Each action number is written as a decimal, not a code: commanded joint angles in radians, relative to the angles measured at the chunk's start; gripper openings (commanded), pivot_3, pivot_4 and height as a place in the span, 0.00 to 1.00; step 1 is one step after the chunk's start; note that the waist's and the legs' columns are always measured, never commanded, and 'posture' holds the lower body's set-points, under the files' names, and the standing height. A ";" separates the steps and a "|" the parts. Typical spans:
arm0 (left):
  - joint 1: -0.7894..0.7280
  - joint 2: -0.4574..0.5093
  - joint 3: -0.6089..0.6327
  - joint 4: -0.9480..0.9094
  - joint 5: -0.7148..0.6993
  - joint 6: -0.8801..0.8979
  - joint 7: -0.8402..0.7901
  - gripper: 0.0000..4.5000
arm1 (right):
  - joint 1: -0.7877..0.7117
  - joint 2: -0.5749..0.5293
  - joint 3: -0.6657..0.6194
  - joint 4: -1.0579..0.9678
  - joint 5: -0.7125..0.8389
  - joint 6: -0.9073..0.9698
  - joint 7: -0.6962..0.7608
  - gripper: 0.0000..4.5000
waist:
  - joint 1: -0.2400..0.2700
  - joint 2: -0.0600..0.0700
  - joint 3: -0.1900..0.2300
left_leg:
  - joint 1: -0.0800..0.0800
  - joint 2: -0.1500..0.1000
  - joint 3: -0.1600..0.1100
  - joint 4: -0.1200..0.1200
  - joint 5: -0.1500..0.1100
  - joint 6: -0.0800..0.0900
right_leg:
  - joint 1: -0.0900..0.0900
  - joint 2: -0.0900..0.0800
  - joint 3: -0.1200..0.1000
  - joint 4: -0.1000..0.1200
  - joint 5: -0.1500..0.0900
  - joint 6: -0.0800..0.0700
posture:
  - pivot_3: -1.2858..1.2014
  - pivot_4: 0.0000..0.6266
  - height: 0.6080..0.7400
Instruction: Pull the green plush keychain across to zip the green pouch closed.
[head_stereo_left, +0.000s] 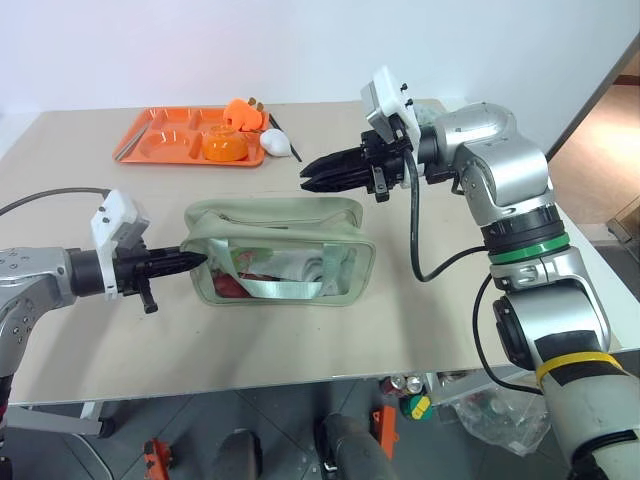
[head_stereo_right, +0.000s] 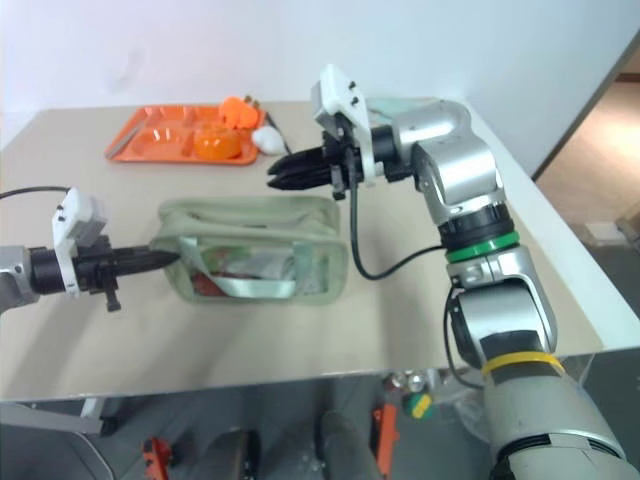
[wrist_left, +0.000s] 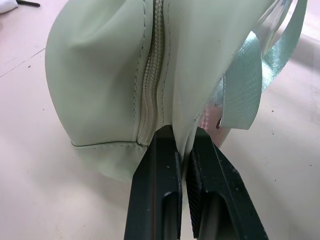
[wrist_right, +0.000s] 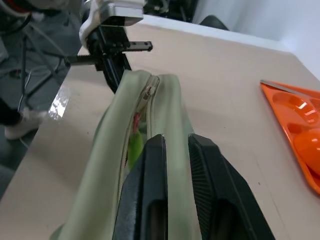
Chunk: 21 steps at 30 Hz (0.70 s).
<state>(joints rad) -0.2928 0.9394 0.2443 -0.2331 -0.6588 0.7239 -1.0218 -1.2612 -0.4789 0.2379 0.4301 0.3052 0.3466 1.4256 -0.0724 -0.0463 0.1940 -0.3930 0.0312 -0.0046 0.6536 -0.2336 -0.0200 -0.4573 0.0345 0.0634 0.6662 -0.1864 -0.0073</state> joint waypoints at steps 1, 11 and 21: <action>0.005 -0.005 0.008 -0.025 -0.005 -0.004 0.011 0.00 | -0.053 0.028 0.007 0.042 -0.036 -0.077 0.031 0.14 | 0.000 0.000 0.000 | 0.000 0.000 0.000 0.000 0.000 0.000 | 0.000 0.000 0.000 0.000 0.000 0.000 | 0.52 0.24 1.00; 0.022 -0.006 0.027 -0.043 -0.016 0.000 0.024 0.00 | -0.072 0.092 0.079 0.135 -0.148 -0.264 0.115 0.14 | 0.000 0.000 0.000 | 0.000 0.000 0.000 0.000 0.000 0.000 | 0.000 -0.001 0.000 0.000 0.000 0.000 | 0.52 0.24 1.00; 0.030 -0.009 0.033 -0.048 -0.024 -0.001 0.041 0.00 | -0.069 0.139 0.134 0.159 -0.205 -0.368 0.169 0.14 | 0.000 0.000 0.000 | 0.000 0.000 -0.001 0.000 0.000 0.000 | 0.000 -0.001 -0.001 0.000 0.000 0.000 | 0.52 0.24 1.00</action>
<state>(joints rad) -0.2716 0.9294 0.2560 -0.2569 -0.6768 0.7241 -0.9867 -1.2985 -0.3464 0.3735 0.6042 0.0991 0.0014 1.5410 -0.0723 -0.0462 0.1941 -0.3932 0.0309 -0.0054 0.6535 -0.2334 -0.0203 -0.4570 0.0337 0.0627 0.6662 -0.1866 -0.0072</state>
